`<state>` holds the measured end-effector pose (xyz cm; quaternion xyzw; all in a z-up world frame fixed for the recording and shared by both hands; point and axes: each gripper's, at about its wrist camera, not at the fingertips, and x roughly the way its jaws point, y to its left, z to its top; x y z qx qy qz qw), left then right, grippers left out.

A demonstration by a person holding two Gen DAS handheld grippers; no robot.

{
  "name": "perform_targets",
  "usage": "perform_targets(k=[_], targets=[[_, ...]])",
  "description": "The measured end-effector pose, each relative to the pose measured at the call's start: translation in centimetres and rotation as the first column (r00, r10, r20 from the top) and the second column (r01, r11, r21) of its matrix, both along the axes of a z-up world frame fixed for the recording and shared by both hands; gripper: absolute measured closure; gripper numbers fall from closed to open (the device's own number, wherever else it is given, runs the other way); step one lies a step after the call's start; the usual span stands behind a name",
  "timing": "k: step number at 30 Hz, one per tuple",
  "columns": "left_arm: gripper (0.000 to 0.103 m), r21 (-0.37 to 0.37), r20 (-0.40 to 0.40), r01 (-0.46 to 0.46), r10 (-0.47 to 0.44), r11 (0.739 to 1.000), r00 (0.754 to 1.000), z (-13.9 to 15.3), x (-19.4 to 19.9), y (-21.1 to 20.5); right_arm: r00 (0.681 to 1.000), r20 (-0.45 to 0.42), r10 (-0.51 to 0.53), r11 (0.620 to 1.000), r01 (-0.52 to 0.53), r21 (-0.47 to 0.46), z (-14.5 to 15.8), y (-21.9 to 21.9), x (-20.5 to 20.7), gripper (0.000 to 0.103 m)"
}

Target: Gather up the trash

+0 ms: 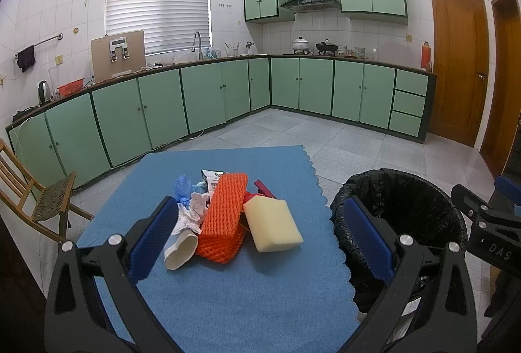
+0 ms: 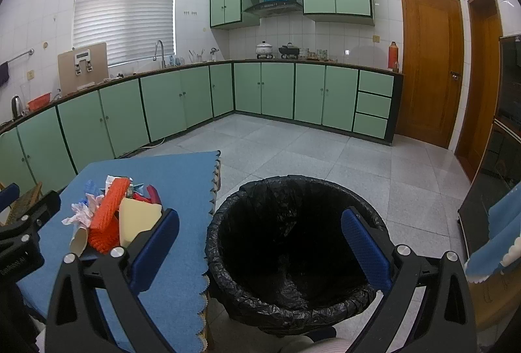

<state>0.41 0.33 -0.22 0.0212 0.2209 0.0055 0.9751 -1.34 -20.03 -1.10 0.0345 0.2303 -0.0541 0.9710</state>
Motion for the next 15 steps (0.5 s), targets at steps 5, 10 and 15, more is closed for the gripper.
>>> perform_targets(k=[5,10,15], targets=[[0.005,0.001,-0.001,0.001,-0.001,1.000,1.000,-0.01,0.02,0.00,1.000,0.000,0.000,1.000,0.000,0.000,-0.02,0.00,0.08,0.006],[0.005,0.002,-0.002,0.003,-0.003,1.000,1.000,-0.05,0.01,-0.01,1.000,-0.001,0.000,1.000,0.000,0.000,-0.03,0.00,0.09,0.006],[0.005,0.002,-0.002,0.002,-0.002,1.000,1.000,-0.03,0.03,-0.01,1.000,0.001,-0.001,1.000,0.001,0.000,-0.08,0.02,0.12,0.006]])
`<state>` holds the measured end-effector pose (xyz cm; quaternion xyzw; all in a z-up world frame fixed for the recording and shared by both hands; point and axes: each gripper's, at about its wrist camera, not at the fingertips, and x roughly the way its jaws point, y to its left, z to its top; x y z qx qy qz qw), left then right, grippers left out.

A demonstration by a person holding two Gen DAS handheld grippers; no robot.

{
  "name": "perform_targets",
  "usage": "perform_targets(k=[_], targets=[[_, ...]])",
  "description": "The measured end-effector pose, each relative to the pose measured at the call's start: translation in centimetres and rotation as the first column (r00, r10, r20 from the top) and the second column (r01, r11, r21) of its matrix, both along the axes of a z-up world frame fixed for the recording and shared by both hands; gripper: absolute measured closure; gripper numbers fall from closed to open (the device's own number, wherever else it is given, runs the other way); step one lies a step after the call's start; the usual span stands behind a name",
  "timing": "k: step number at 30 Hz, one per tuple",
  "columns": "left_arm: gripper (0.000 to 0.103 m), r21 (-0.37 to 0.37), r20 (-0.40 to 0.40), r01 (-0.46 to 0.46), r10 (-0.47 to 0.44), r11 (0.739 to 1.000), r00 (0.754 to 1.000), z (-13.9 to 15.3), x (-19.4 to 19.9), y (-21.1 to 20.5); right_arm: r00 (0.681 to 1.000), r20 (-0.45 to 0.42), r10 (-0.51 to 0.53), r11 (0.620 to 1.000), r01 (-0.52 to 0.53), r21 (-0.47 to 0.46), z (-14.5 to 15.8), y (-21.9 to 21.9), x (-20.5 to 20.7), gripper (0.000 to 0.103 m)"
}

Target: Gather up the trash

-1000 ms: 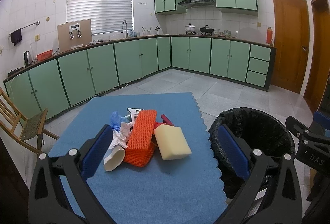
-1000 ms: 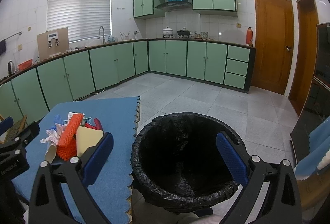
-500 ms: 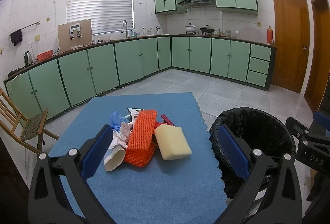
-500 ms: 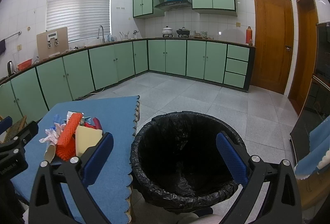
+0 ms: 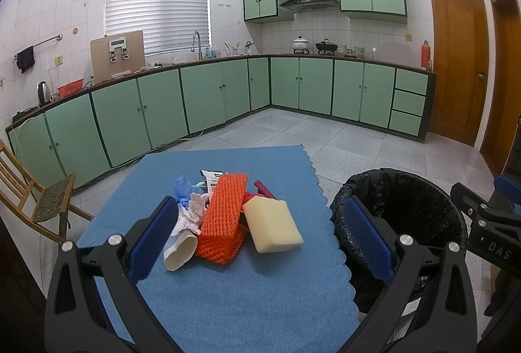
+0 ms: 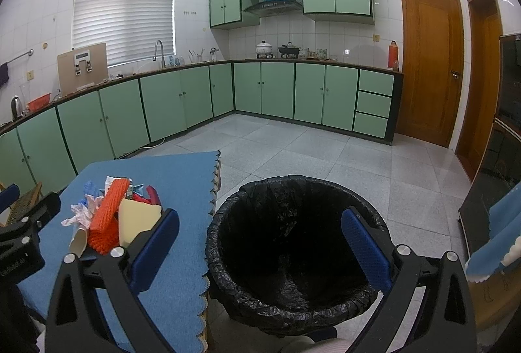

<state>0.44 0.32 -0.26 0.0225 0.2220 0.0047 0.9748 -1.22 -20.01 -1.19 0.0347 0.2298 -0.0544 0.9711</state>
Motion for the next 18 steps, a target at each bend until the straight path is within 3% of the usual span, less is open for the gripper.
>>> perform_targets(k=[18], targets=[[0.005,-0.002,-0.006,-0.004,0.004,1.000,1.000,-0.05,0.31,0.05,1.000,-0.013,0.010,1.000,-0.010,0.003,-0.33,0.24,0.45,0.006]])
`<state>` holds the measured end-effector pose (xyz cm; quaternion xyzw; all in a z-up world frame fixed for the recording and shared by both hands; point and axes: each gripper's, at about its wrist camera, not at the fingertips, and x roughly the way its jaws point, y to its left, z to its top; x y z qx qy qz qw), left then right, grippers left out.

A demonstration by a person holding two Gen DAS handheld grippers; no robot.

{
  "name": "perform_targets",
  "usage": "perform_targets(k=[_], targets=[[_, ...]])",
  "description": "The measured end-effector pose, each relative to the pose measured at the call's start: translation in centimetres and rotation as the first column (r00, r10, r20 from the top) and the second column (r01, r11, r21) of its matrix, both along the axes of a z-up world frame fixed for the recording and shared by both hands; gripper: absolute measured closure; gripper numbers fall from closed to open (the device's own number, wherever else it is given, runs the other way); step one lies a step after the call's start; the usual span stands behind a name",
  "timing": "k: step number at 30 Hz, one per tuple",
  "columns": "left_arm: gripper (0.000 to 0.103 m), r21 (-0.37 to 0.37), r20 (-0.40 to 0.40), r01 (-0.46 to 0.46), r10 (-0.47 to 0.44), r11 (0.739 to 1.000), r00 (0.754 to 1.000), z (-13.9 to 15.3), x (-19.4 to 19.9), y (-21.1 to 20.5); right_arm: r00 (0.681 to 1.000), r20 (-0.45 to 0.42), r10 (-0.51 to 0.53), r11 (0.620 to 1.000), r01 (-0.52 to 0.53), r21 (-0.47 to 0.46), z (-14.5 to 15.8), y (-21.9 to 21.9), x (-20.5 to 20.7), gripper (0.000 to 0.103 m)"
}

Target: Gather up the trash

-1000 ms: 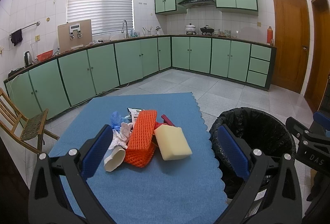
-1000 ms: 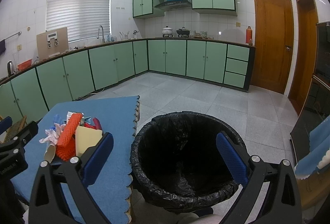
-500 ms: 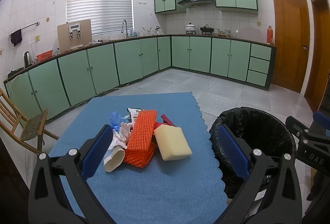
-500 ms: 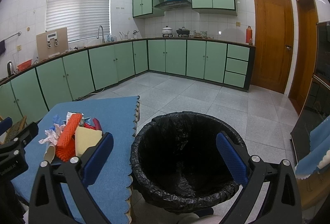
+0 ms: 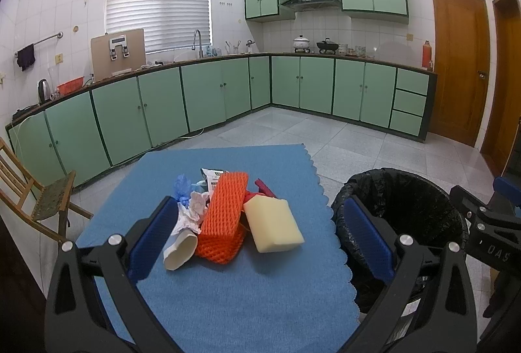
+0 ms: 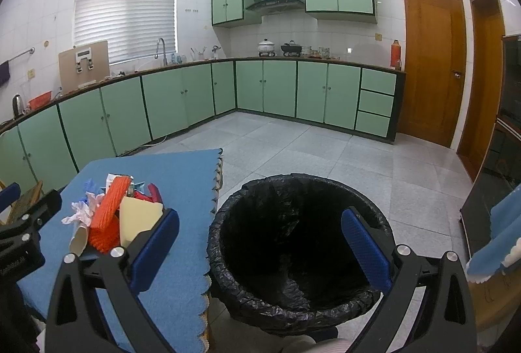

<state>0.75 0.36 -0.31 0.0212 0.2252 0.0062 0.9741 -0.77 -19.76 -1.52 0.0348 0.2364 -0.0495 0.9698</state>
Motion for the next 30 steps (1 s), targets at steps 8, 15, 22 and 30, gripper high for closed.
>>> perform_targets(k=[8,15,22,30], targets=[[0.005,-0.007,-0.011,-0.009,0.009,1.000,1.000,-0.7,0.6,0.4,1.000,-0.019,0.004,1.000,-0.004,0.004,-0.3,0.4,0.7,0.006],[0.005,0.012,0.001,-0.070,0.070,0.997,0.998,-2.4,1.6,3.6,0.999,-0.050,0.020,1.000,-0.020,0.006,-1.7,2.0,2.3,0.006],[0.005,0.034,-0.065,-0.134,0.136,0.990,0.989,-5.7,3.3,9.3,0.989,-0.110,0.096,0.995,-0.093,0.029,-4.7,6.3,5.3,0.006],[0.005,0.004,-0.121,-0.220,0.219,0.975,0.968,-8.1,5.6,13.8,0.953,-0.145,0.266,0.964,-0.262,0.046,-7.7,11.9,9.3,0.012]])
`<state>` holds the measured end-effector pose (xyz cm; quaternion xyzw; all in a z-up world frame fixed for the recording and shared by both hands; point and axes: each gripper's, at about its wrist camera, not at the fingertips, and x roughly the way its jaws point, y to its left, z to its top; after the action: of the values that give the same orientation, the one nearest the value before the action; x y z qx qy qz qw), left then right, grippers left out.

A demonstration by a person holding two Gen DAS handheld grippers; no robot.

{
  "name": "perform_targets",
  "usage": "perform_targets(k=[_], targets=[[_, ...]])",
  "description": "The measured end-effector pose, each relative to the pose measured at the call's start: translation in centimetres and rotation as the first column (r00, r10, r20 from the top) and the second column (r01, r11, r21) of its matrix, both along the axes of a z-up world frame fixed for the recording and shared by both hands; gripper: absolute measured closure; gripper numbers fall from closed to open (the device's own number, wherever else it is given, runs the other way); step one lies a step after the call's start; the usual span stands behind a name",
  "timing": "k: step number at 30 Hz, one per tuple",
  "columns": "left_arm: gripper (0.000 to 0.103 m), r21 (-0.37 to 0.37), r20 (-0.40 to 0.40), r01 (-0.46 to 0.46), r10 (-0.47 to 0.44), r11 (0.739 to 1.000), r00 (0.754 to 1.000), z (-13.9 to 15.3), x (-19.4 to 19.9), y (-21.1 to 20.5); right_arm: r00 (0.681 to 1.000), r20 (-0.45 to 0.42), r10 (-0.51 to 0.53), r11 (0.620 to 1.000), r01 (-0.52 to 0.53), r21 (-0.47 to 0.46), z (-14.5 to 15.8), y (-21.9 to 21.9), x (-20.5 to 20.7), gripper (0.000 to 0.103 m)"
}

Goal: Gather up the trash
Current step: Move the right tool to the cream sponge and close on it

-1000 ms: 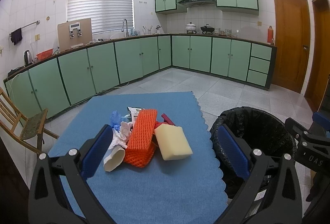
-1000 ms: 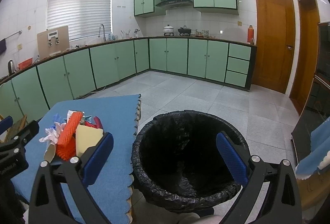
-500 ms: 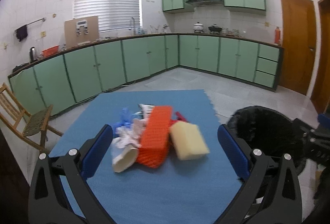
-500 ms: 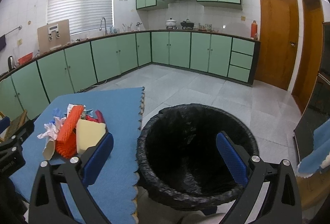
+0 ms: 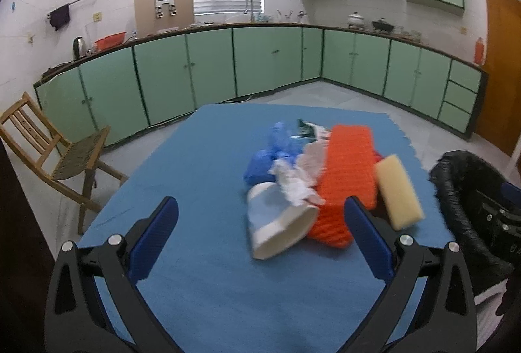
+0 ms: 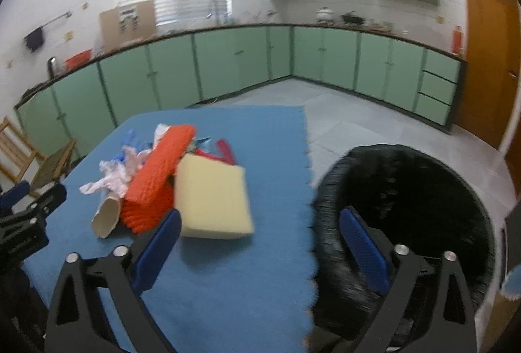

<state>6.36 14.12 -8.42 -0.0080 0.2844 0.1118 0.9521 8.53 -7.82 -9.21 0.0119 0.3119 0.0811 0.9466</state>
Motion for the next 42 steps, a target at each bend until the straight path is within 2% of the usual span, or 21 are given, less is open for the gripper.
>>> perform_targets(k=[2,6,8,15,18,22,28,30,32,36,39,42], targets=[[0.005,0.014,-0.005,-0.014,0.014,1.000,1.000,-0.4,0.6,0.5,0.999,-0.014,0.037,0.999,-0.036,0.010,-0.5,0.9,1.0,0.023],[0.005,0.005,-0.018,-0.029,0.029,1.000,0.999,-1.1,1.7,1.4,0.996,-0.048,0.075,0.997,-0.075,0.002,-1.9,2.9,2.4,0.027],[0.005,0.005,-0.020,-0.030,0.030,1.000,0.999,-1.5,2.1,1.7,0.994,-0.062,0.093,0.996,-0.093,-0.005,-2.5,3.7,2.7,0.033],[0.005,0.002,-0.035,-0.035,0.035,0.999,0.999,-2.0,2.4,2.5,0.986,-0.101,0.130,0.991,-0.134,-0.029,-4.8,5.6,3.7,0.037],[0.005,-0.003,-0.040,-0.035,0.035,0.999,0.999,-2.2,2.6,2.6,0.983,-0.121,0.136,0.989,-0.143,-0.046,-5.7,6.0,4.2,0.043],[0.005,-0.006,-0.041,-0.025,0.025,1.000,0.999,-2.4,2.7,2.5,0.985,-0.109,0.133,0.987,-0.142,-0.076,-5.8,6.1,4.2,0.048],[0.005,-0.014,-0.036,0.008,-0.009,1.000,0.999,-2.4,3.0,1.5,0.987,-0.101,0.127,0.989,-0.133,-0.058,-5.3,5.2,4.0,0.056],[0.011,-0.020,-0.033,0.028,-0.029,0.999,0.999,-2.3,3.2,1.0,0.989,-0.091,0.120,0.990,-0.126,-0.059,-5.0,4.8,3.8,0.057],[0.023,-0.034,-0.041,0.051,-0.053,0.998,0.998,-2.4,3.7,0.5,0.991,-0.075,0.109,0.992,-0.114,-0.057,-4.5,4.2,3.6,0.057],[0.030,-0.062,-0.061,0.079,-0.083,0.995,0.995,-2.8,4.7,-0.3,0.994,-0.065,0.087,0.994,-0.090,-0.055,-3.9,3.1,3.6,0.057],[0.040,-0.057,-0.074,0.105,-0.109,0.993,0.991,-3.3,5.5,-1.0,0.995,-0.064,0.079,0.995,-0.083,-0.057,-3.8,2.9,3.6,0.057],[0.057,-0.065,-0.098,0.132,-0.138,0.989,0.986,-3.8,6.4,-1.4,0.995,-0.061,0.082,0.995,-0.085,-0.057,-3.6,2.8,3.6,0.057]])
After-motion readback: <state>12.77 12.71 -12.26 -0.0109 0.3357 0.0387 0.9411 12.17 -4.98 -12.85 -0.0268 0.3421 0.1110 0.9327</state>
